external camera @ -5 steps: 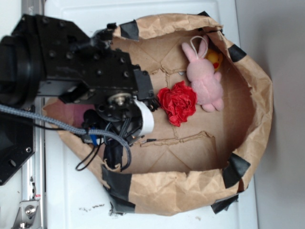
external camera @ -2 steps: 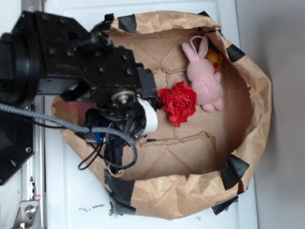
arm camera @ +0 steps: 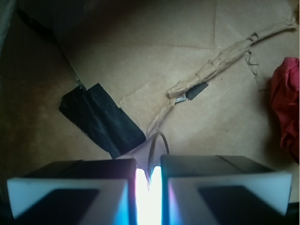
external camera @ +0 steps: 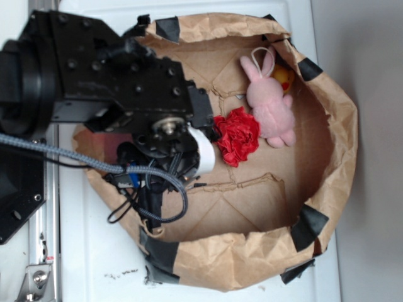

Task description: Grab the silver keys.

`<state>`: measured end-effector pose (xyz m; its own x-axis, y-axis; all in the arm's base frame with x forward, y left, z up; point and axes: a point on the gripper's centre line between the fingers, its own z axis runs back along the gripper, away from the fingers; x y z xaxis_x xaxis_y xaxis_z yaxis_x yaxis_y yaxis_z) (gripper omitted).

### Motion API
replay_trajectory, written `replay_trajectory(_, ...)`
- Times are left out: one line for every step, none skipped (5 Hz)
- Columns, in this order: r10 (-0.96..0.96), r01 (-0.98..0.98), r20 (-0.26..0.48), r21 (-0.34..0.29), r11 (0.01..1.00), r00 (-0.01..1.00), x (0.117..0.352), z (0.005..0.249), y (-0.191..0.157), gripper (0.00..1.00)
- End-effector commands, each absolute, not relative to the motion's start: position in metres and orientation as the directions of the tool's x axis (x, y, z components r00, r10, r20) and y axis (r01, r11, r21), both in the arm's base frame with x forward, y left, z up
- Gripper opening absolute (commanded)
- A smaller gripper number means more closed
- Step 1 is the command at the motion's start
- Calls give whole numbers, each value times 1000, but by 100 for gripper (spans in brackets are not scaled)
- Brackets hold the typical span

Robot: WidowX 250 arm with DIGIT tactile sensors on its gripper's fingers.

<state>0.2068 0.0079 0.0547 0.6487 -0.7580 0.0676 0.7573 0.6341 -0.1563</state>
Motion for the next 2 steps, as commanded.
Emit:
replay_trajectory(-576,599,209,-67,798,790,235,150,-18,0)
replay_trajectory(-415,448,242,-105,888,877,264,201,-10,0)
